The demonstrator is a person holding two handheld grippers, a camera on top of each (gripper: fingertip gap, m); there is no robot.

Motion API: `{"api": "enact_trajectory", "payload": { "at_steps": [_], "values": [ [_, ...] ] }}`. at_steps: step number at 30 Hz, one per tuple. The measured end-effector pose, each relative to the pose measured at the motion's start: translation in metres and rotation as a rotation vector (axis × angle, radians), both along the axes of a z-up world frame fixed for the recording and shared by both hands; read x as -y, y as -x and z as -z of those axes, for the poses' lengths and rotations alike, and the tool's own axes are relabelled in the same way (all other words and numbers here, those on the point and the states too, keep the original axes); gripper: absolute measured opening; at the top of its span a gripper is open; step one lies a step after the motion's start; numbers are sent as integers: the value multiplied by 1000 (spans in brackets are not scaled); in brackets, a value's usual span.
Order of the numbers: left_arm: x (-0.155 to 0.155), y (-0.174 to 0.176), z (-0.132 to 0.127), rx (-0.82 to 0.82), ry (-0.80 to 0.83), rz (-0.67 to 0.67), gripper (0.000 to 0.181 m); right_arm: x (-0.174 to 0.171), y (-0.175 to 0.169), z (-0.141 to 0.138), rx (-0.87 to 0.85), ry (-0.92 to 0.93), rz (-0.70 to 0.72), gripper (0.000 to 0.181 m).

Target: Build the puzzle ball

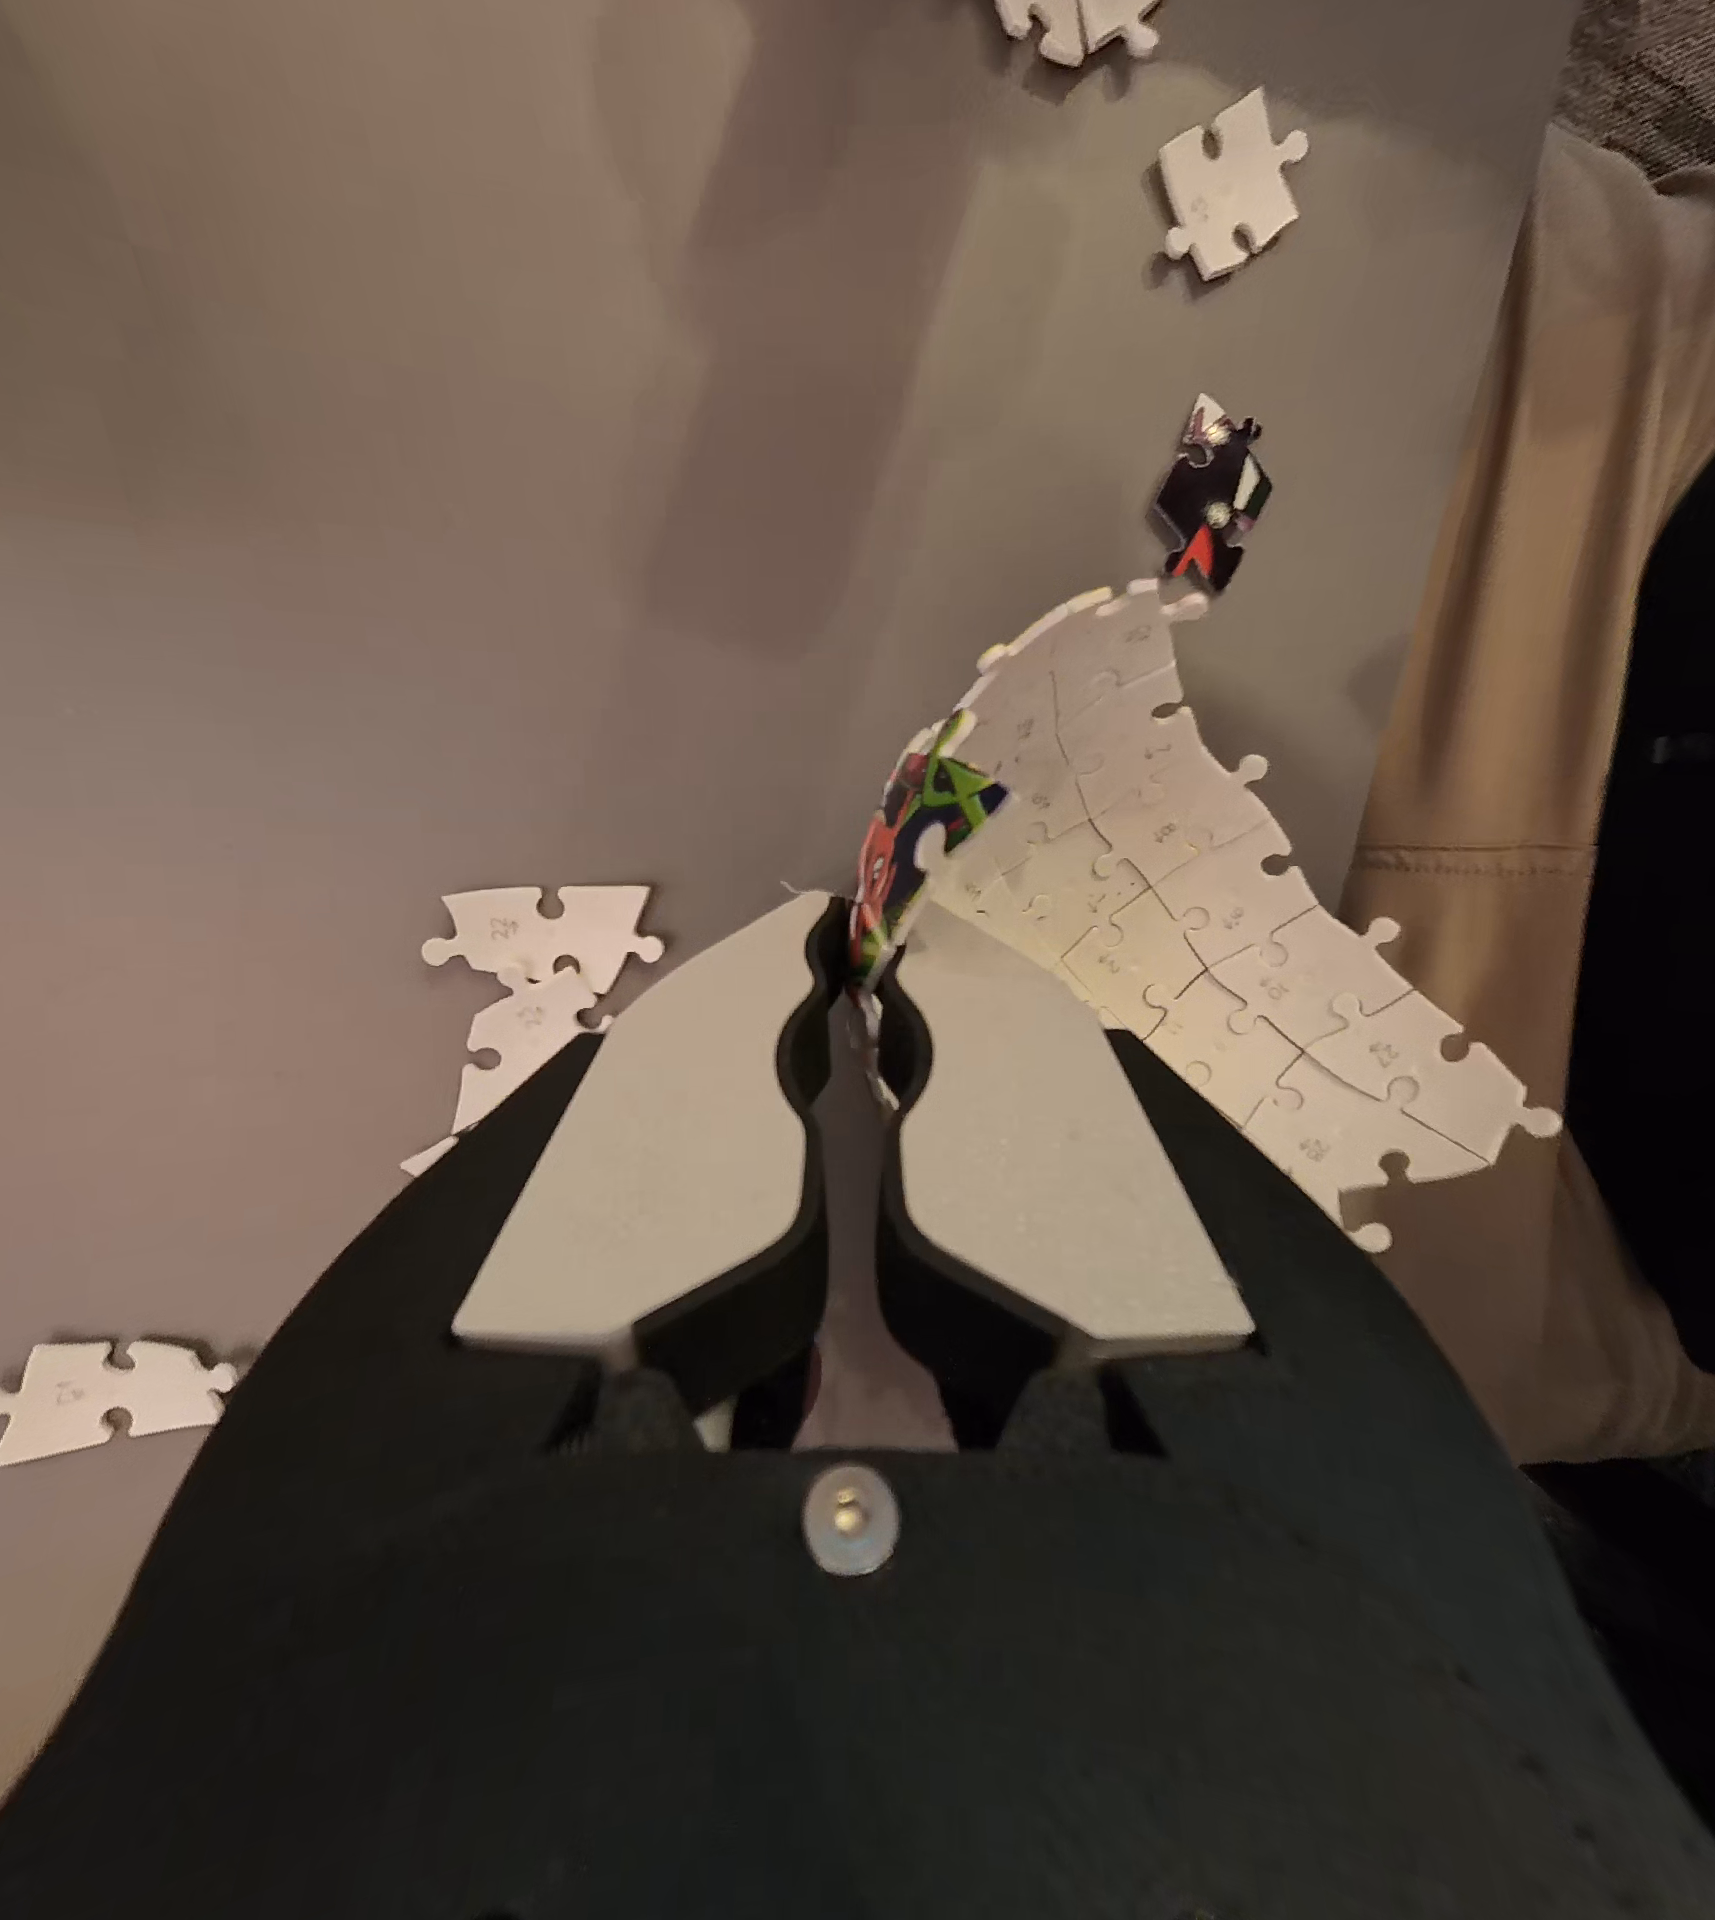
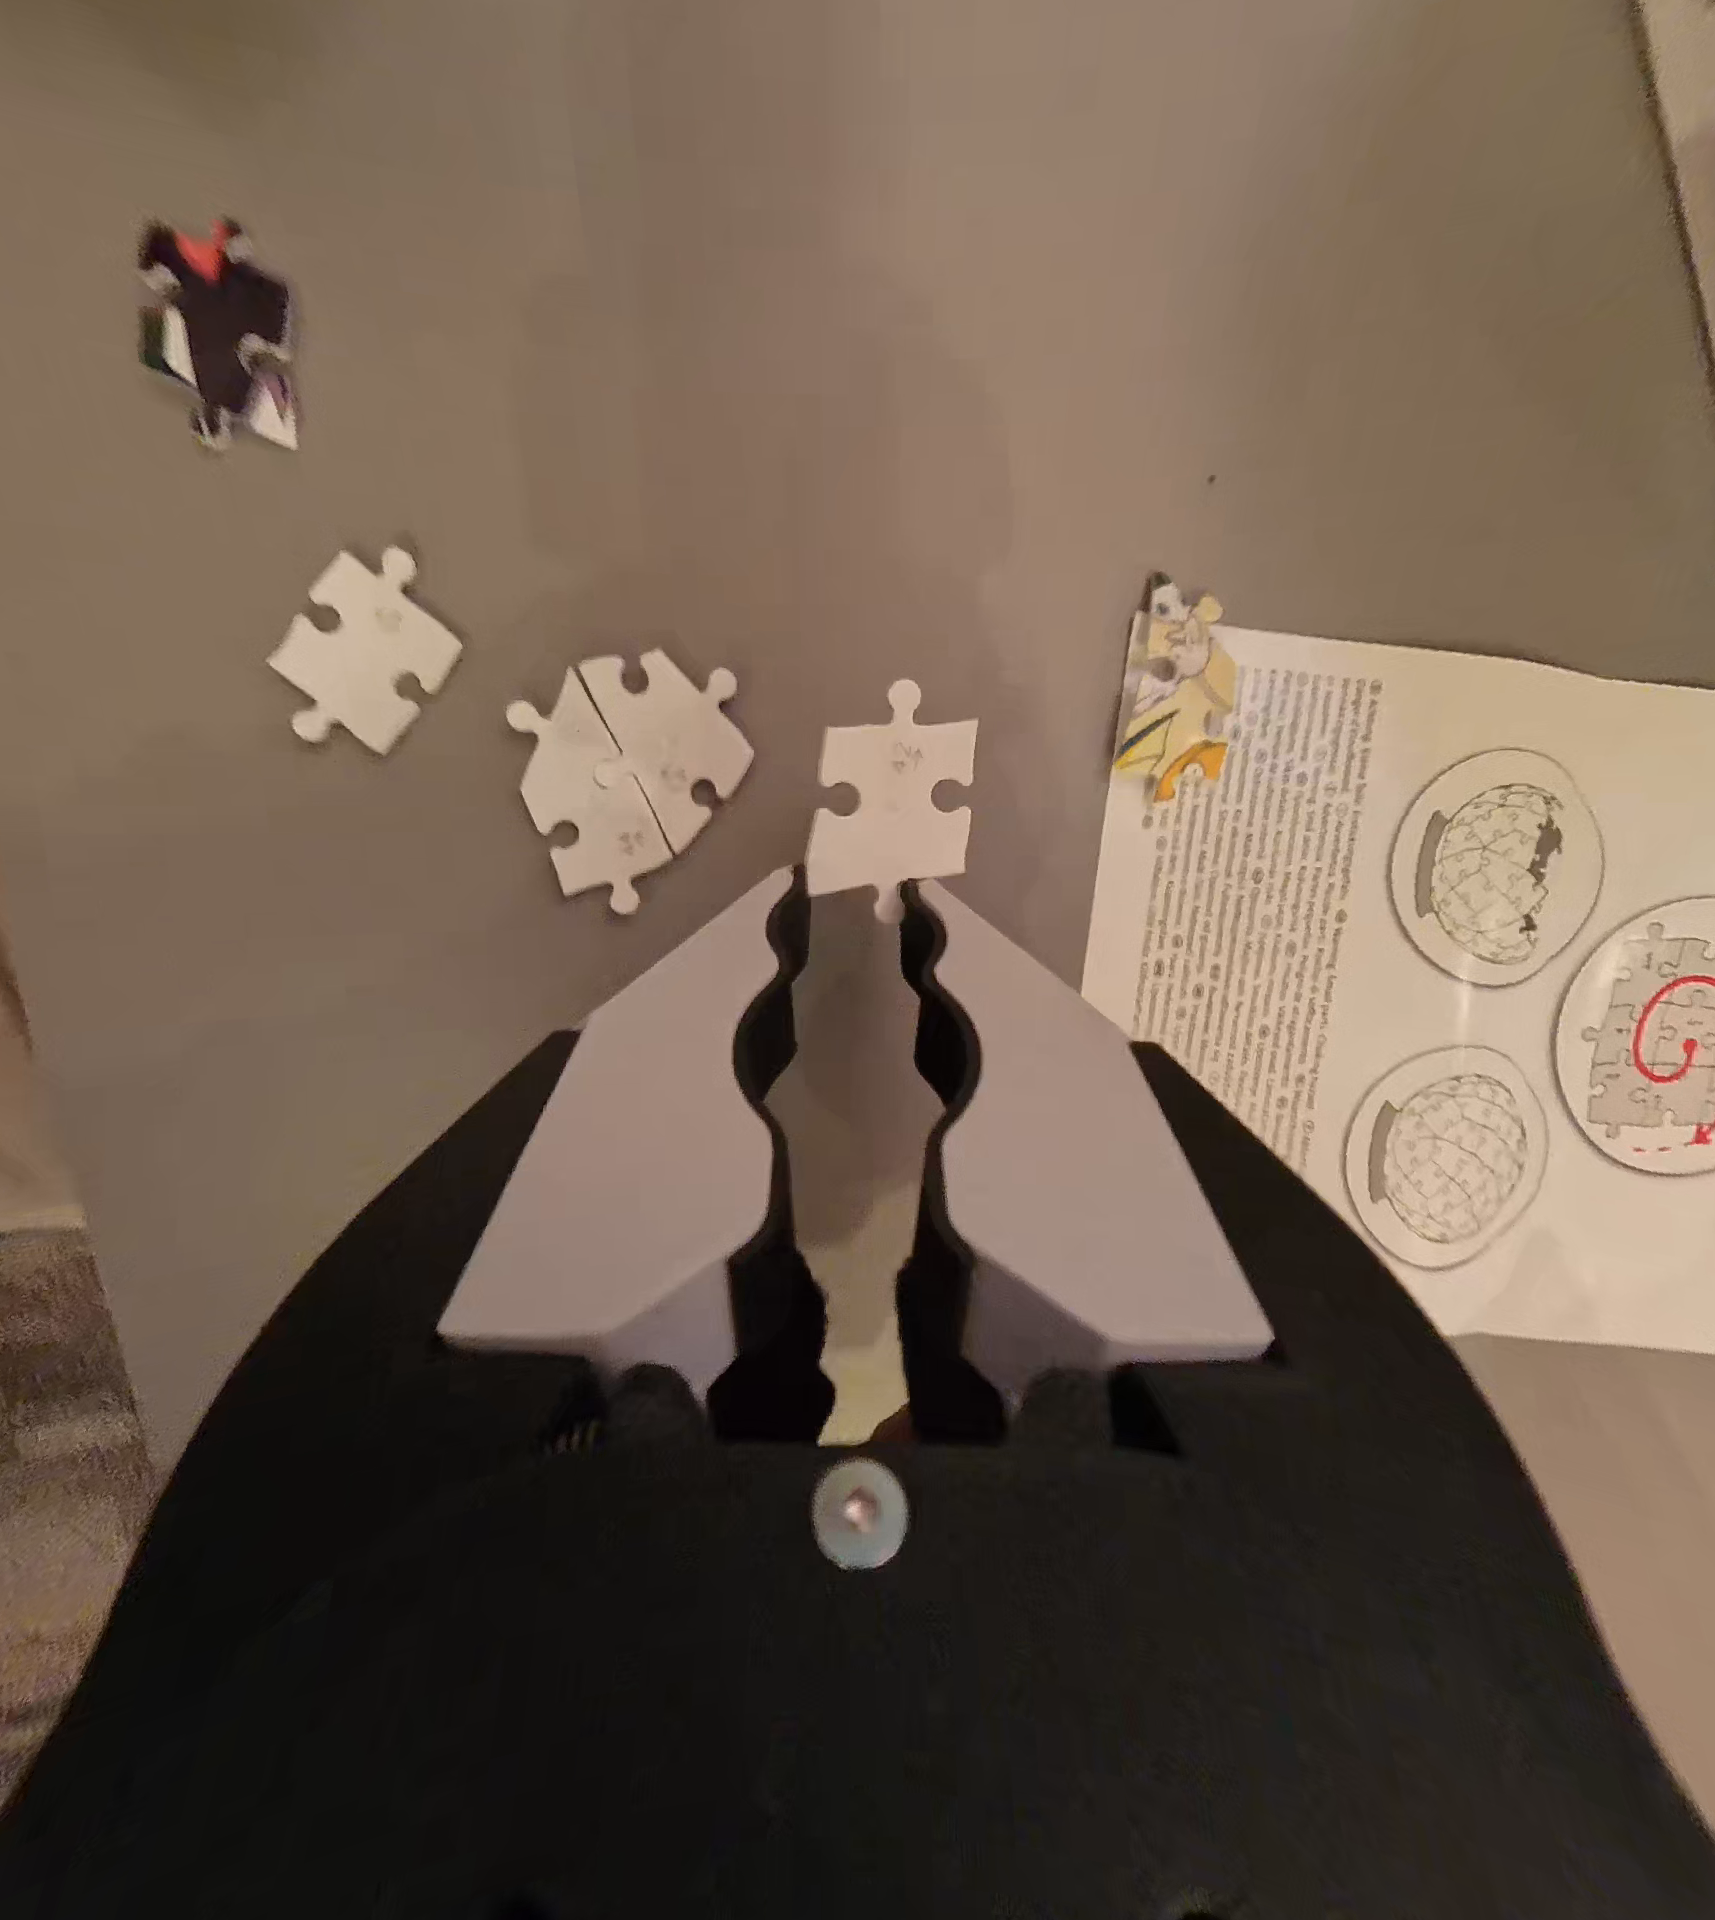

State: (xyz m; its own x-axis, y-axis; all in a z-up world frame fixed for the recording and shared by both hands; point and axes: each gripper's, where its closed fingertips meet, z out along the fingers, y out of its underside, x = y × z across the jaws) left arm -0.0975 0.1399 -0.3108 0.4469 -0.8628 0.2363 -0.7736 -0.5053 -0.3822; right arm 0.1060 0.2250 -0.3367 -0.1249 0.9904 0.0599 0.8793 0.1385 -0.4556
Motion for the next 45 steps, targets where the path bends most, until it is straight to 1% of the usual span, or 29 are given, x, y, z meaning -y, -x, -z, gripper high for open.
{"api": "enact_trajectory", "payload": {
  "at_steps": [3, 4, 6, 7, 9, 10, 12, 15, 17, 20, 21, 24, 26, 28, 32, 36, 40, 42, 45],
  "values": [
    [0, -2, 1, 4, 5, -1, 3, 1, -8, 12, 96, 11, -1, 16],
    [1, -2, 1, 4, 6, -1, 3, 4, -10, 14, 114, 43, -2, 17],
    [1, -3, 1, 8, 5, -2, 3, 7, -10, 11, 135, 88, -2, 35],
    [2, -3, 1, 9, 4, -2, 3, 5, -8, 6, 131, 88, -2, 38],
    [1, -2, 0, 13, -1, -5, 3, -4, 5, -7, 77, 66, 9, 34],
    [0, -3, 0, 18, -5, -9, 3, -15, 13, -12, 49, 25, 33, 30],
    [0, -3, 0, 24, -5, -13, 3, -37, 31, -17, -12, -67, 77, 30],
    [0, -2, -1, 22, -13, -13, 3, -59, 42, -6, -7, -115, 126, 30],
    [-1, -2, -3, 28, -18, -14, 3, -58, 43, 8, 22, -80, 115, 31],
    [-1, -1, -5, 36, -21, -19, 3, -62, 48, 11, -23, -70, 132, 15],
    [-2, 0, -5, 37, -22, -21, 3, -62, 48, 11, -36, -56, 138, 15],
    [-2, 2, -4, 39, -20, -28, 3, -61, 48, 9, -69, 20, 164, 13],
    [-2, 3, -3, 41, -19, -32, 3, -60, 48, 6, -99, 102, 197, 11],
    [-2, 4, -3, 43, -17, -34, 3, -58, 50, -3, -164, 209, 225, 0],
    [-2, 3, -2, 48, -13, -35, 3, -59, 44, -2, -157, 342, 261, 0],
    [-2, 3, 0, 48, -8, -39, 3, -58, 41, -11, -193, 510, 327, 0],
    [-2, 2, 1, 53, 5, -37, 3, -37, 42, -26, -212, 695, 298, 0],
    [-3, 2, 2, 51, 11, -37, 3, -29, 44, -25, -185, 721, 289, 0],
    [-3, 1, 2, 55, 12, -37, 3, -14, 50, -22, -138, 773, 238, 0]
  ]
}}
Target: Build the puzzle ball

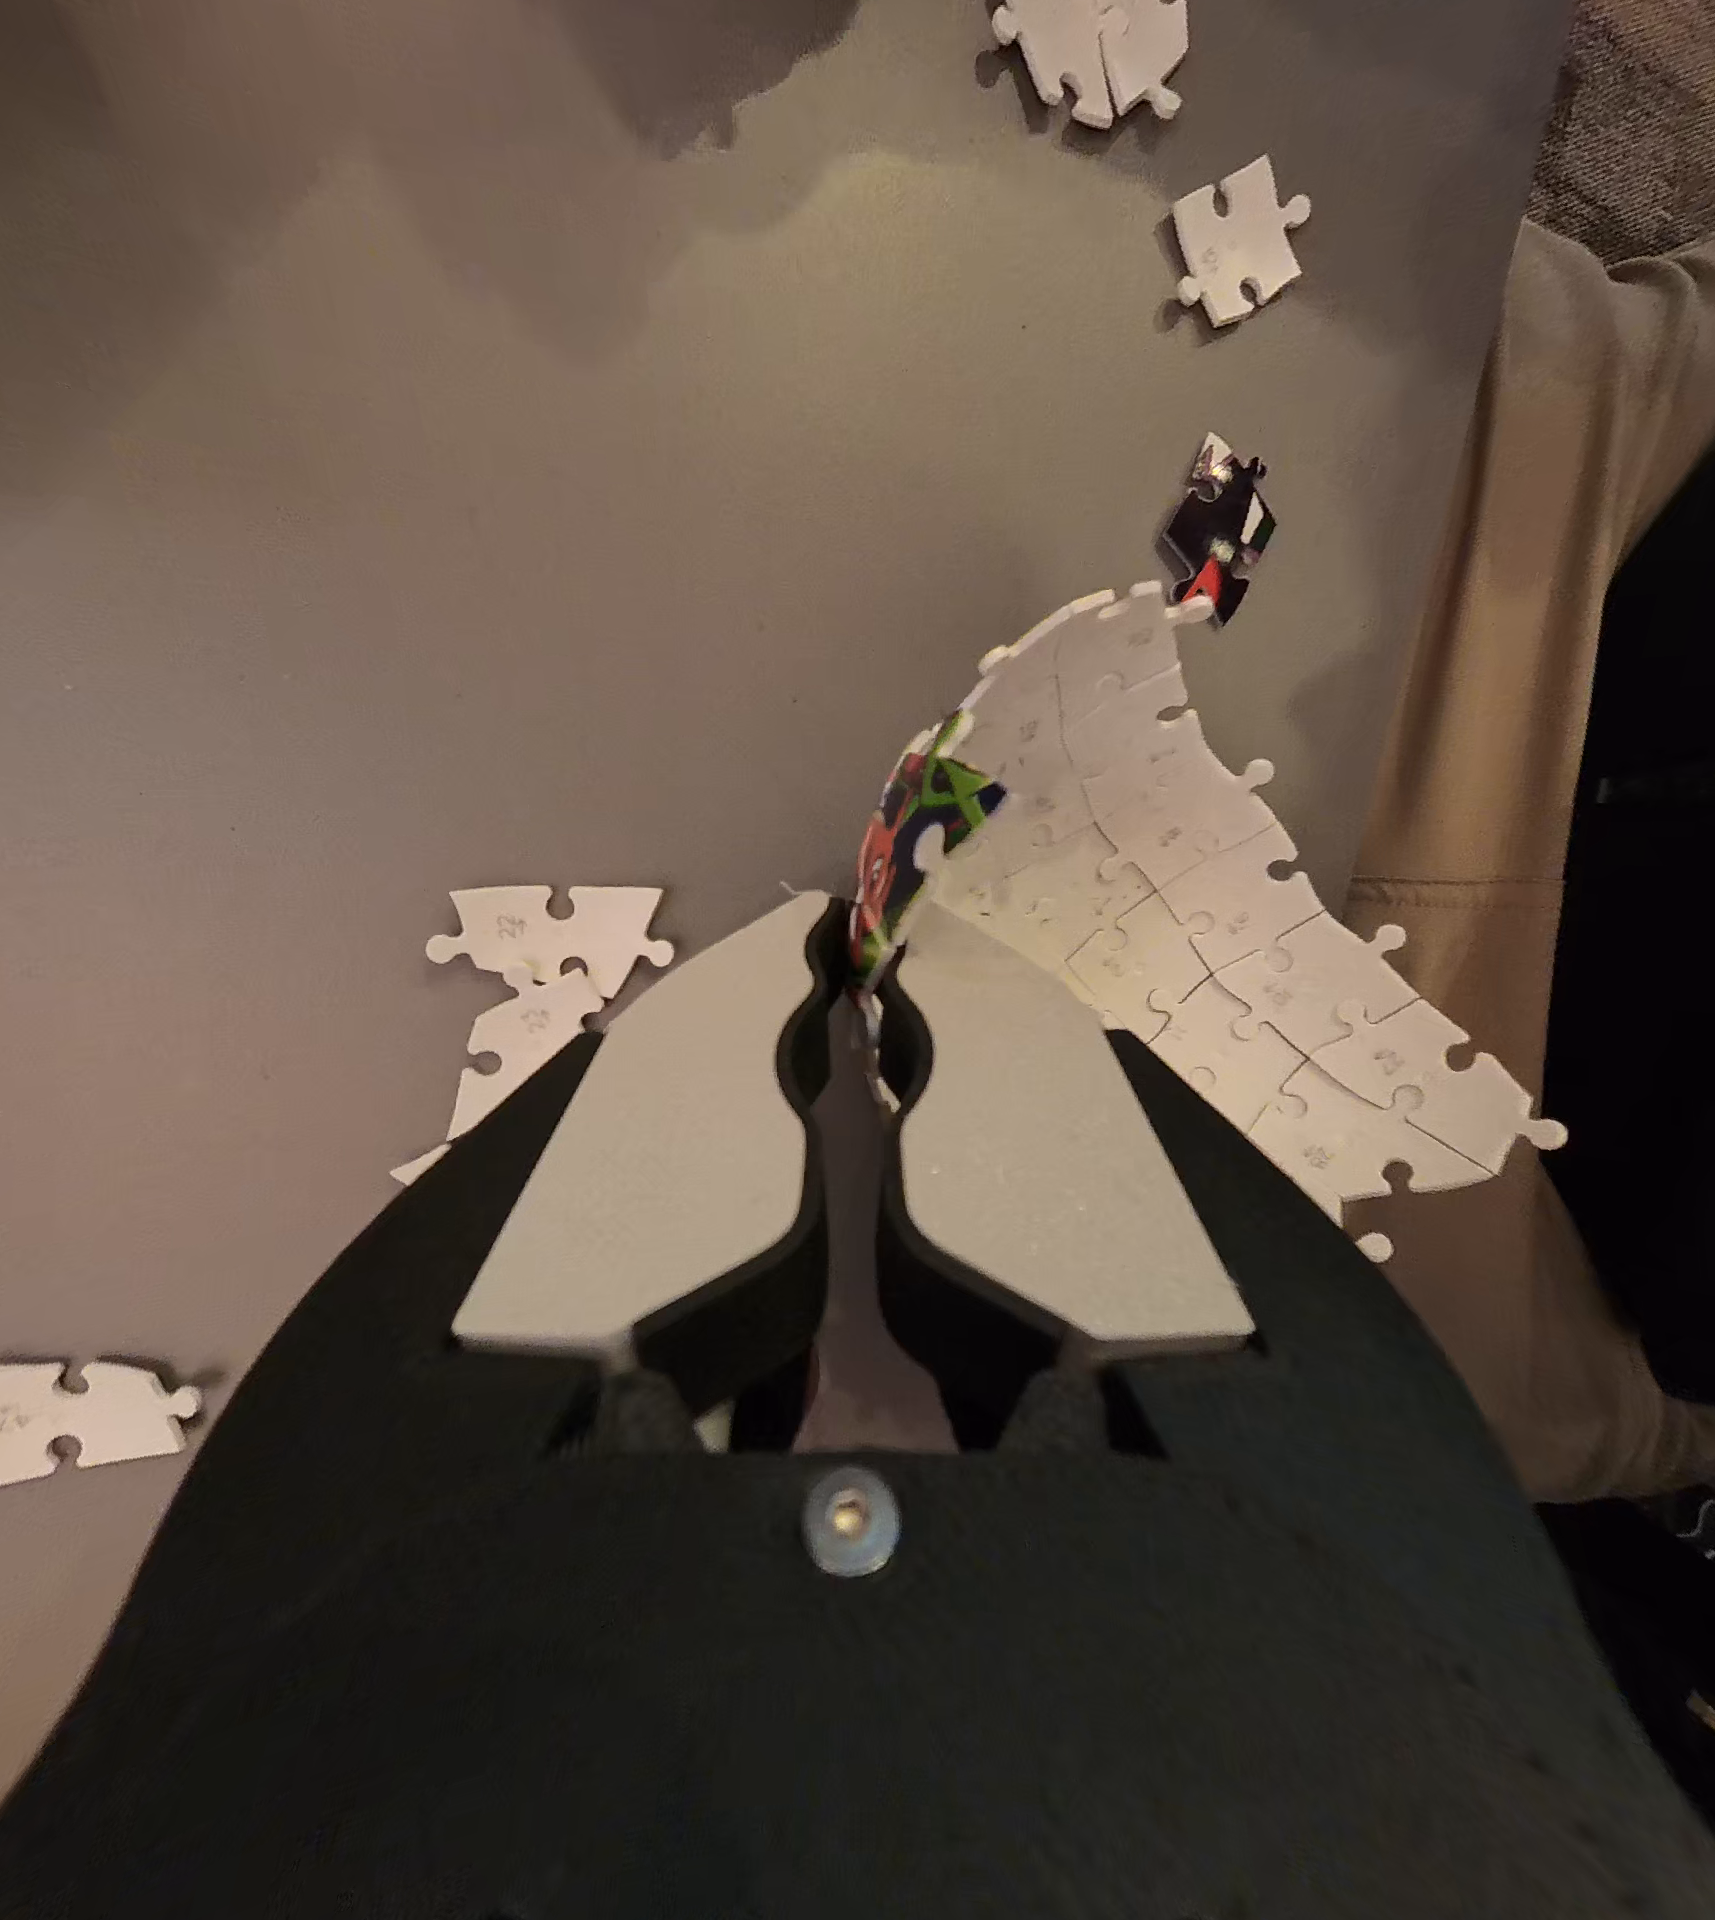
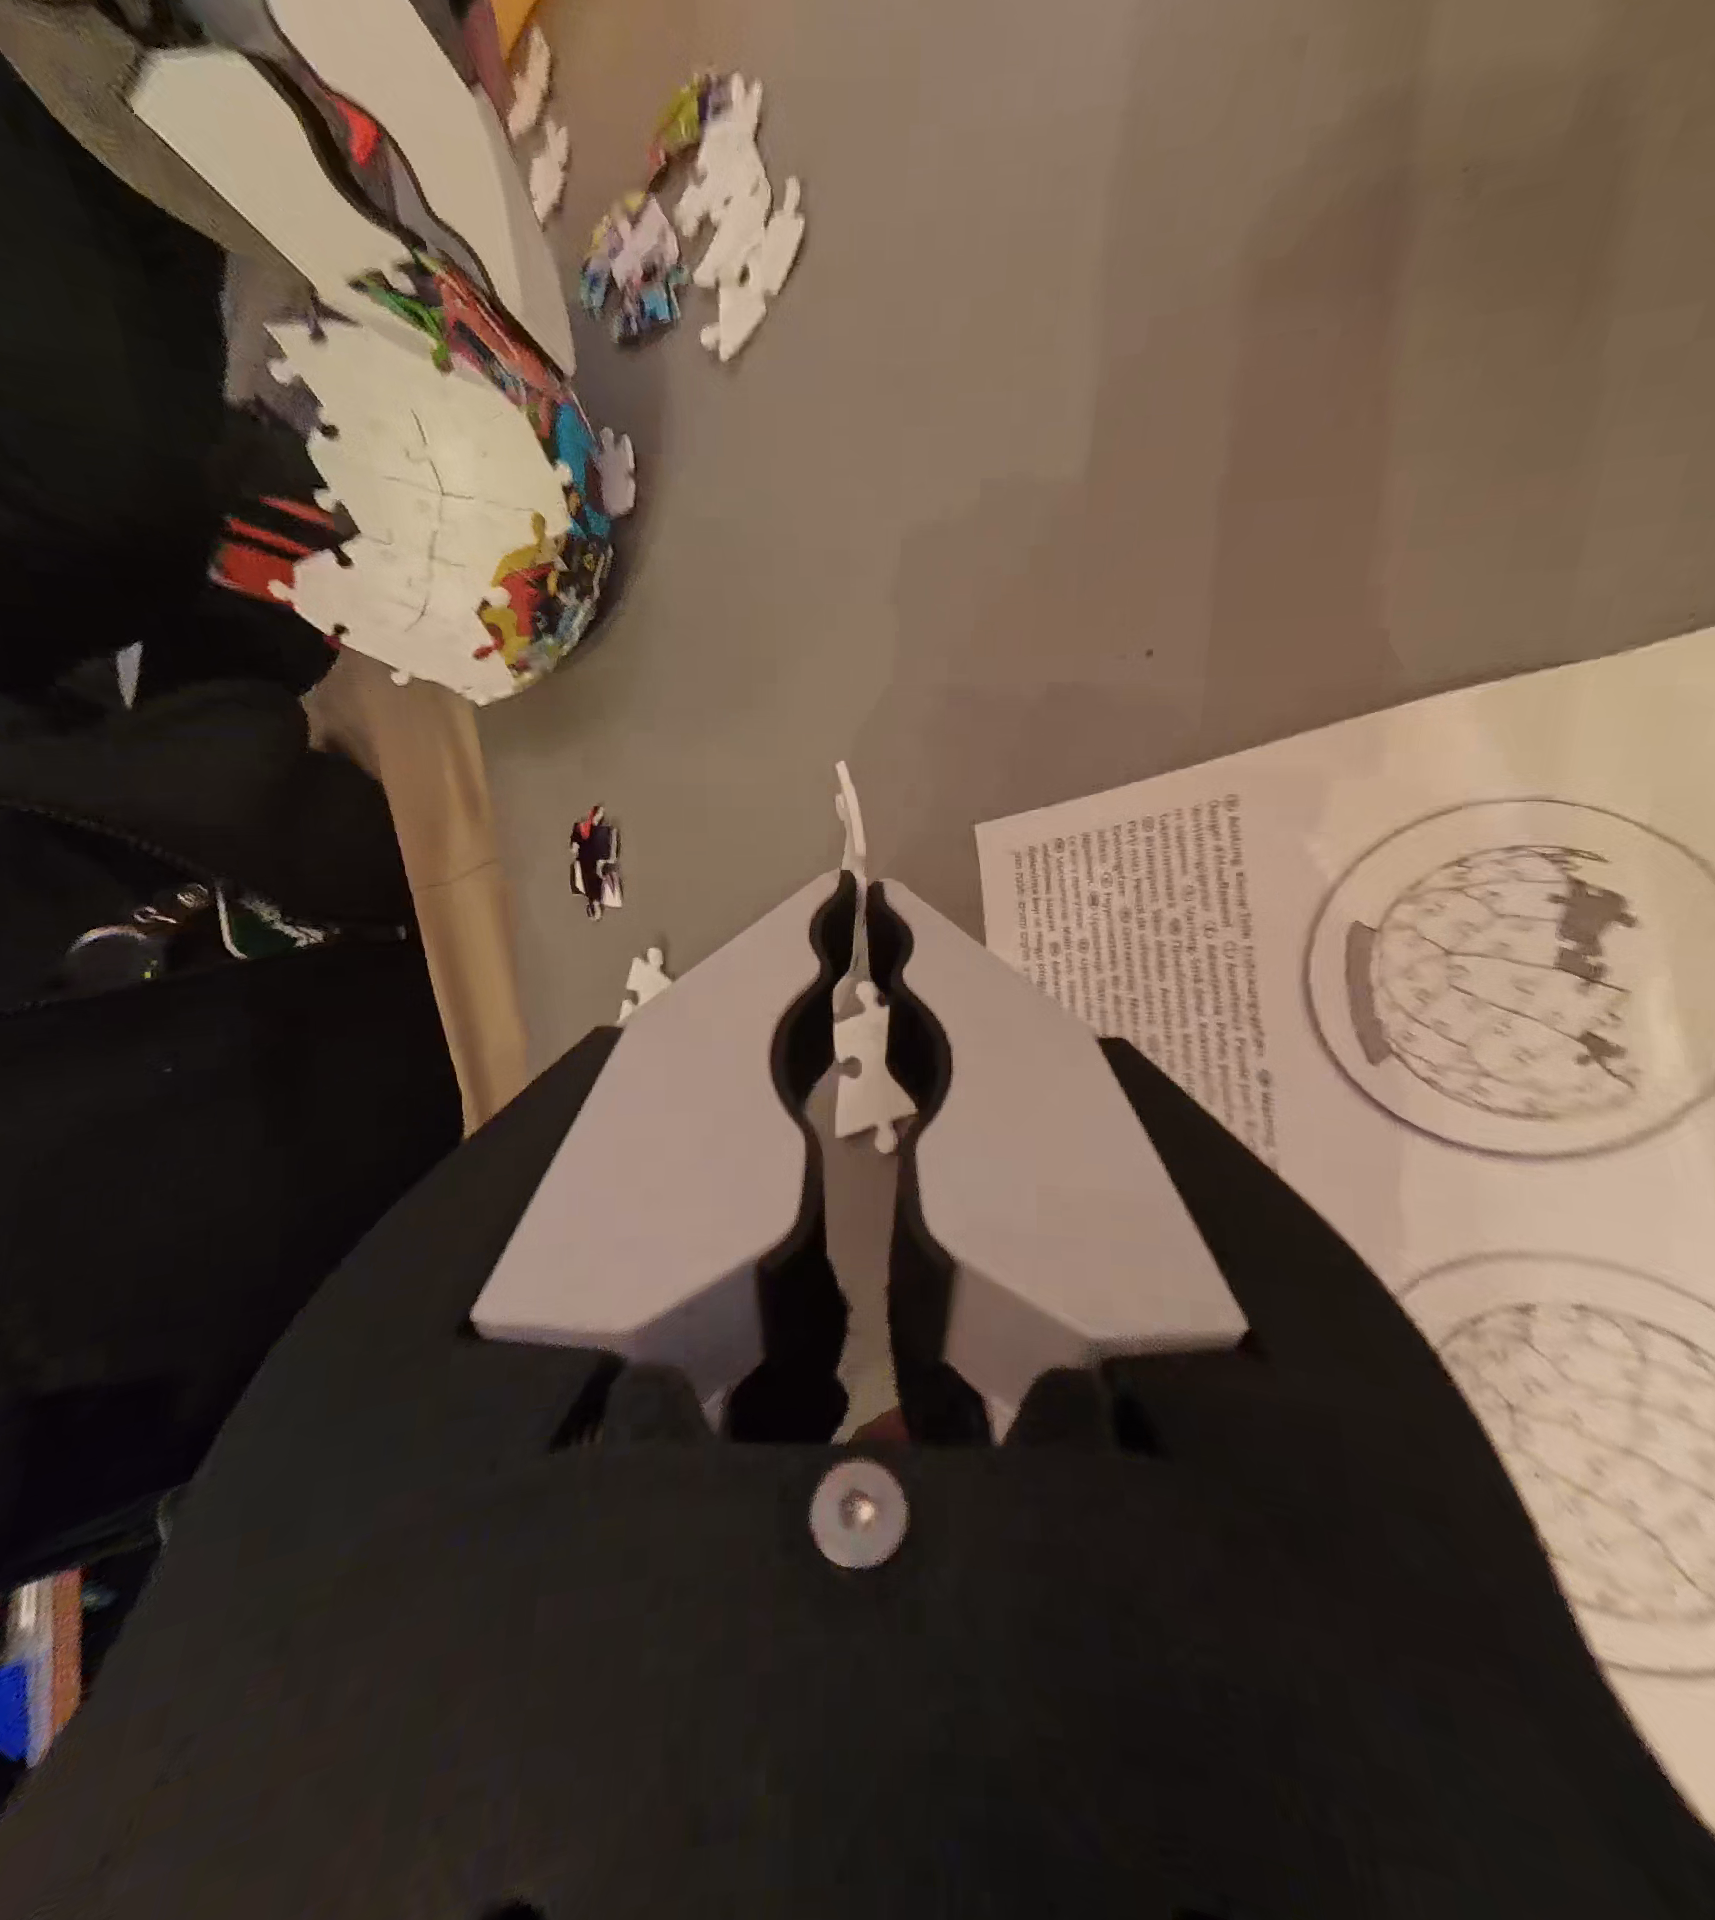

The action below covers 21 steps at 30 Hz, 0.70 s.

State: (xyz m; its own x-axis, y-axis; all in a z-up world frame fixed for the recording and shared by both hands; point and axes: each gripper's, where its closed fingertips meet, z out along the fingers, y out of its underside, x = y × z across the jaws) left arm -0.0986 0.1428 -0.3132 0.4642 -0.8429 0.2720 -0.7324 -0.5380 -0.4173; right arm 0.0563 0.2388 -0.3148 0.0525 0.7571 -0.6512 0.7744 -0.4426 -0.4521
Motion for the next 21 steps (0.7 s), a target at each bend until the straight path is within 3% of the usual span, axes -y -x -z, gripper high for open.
{"api": "enact_trajectory", "payload": {
  "at_steps": [9, 15, 19, 21],
  "values": [
    [2, 0, 3, -4, 8, 7, 3, 23, 21, 16, 107, -17, -178, 0],
    [2, 1, 4, -1, 15, 0, 3, 20, 37, 26, 125, -5, -80, 0],
    [1, 2, 5, 2, 16, 0, 3, 17, 42, 28, 101, -5, 59, 2],
    [1, 2, 6, 3, 18, -1, 3, 22, 40, 24, 80, -1, 77, 16]
  ]
}}
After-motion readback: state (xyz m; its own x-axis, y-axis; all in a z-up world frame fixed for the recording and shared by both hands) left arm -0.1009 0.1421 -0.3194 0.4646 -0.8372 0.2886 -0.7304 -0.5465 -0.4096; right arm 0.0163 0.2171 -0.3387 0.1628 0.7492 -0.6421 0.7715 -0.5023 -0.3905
